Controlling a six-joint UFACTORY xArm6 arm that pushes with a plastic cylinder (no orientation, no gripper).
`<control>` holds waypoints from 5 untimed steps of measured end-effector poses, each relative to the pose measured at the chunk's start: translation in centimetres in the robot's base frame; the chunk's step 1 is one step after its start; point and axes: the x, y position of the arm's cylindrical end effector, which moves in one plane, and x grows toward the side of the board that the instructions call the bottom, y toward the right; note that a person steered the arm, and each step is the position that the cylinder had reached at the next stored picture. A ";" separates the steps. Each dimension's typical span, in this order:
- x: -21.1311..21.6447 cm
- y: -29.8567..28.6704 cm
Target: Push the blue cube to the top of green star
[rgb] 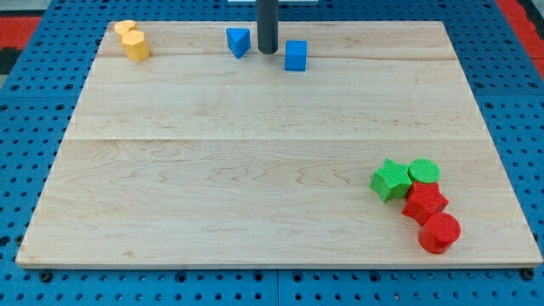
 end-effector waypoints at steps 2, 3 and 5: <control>8.9 7.1; 6.9 7.5; 17.8 11.4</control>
